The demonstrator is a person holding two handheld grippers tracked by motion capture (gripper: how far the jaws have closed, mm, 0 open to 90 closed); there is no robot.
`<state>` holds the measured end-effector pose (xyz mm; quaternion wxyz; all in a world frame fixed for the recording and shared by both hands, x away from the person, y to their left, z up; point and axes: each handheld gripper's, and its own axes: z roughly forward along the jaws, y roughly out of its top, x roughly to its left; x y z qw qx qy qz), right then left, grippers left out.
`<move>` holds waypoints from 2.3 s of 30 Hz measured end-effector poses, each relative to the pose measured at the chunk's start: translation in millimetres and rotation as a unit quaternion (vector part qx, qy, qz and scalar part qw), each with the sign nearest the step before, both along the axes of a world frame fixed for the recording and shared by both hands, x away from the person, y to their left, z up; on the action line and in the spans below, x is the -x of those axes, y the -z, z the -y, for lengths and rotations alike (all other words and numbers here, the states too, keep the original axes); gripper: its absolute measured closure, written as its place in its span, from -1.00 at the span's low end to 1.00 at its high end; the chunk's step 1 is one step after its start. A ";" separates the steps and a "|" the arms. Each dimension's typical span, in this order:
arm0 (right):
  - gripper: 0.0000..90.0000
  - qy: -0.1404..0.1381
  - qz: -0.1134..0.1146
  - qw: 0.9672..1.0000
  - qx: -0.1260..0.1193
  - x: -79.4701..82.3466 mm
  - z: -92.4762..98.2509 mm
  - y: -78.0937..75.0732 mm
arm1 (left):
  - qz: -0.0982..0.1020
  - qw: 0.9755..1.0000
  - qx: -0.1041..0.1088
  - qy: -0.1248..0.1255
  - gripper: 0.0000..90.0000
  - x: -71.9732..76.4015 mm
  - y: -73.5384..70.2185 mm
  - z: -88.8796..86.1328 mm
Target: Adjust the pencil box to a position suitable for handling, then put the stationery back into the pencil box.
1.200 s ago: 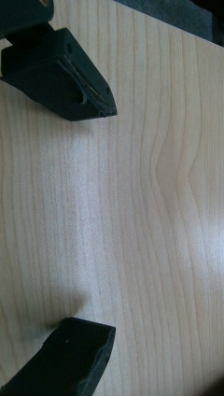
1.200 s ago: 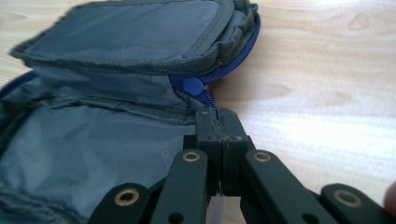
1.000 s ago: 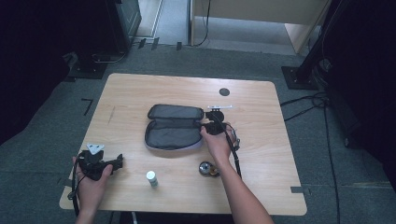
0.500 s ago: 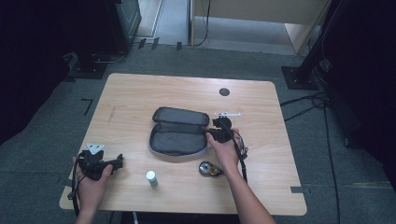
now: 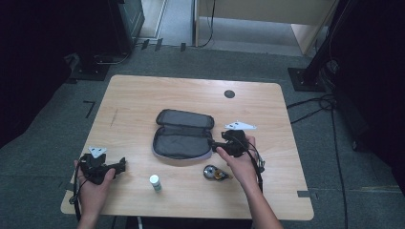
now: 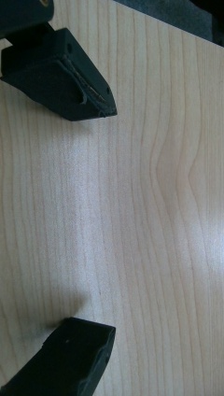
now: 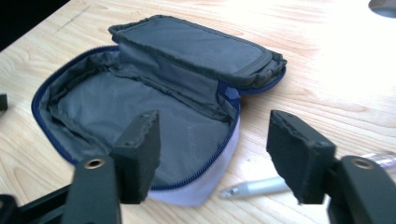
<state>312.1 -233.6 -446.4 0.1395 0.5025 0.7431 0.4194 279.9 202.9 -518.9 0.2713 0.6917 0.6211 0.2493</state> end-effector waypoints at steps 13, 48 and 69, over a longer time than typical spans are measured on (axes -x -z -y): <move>-0.69 -0.032 0.004 0.999 0.003 36.8 12.9 -1.5 | 0.001 1.000 0.001 -0.001 -1.00 0.0 0.1 0.1; -0.66 -0.101 0.011 0.994 0.044 82.4 13.6 51.8 | 0.001 1.000 0.001 -0.001 -1.00 0.0 0.1 0.2; -0.23 -0.134 0.010 0.988 0.073 76.0 -6.7 68.6 | 0.001 1.000 0.001 -0.001 -1.00 0.0 0.1 0.1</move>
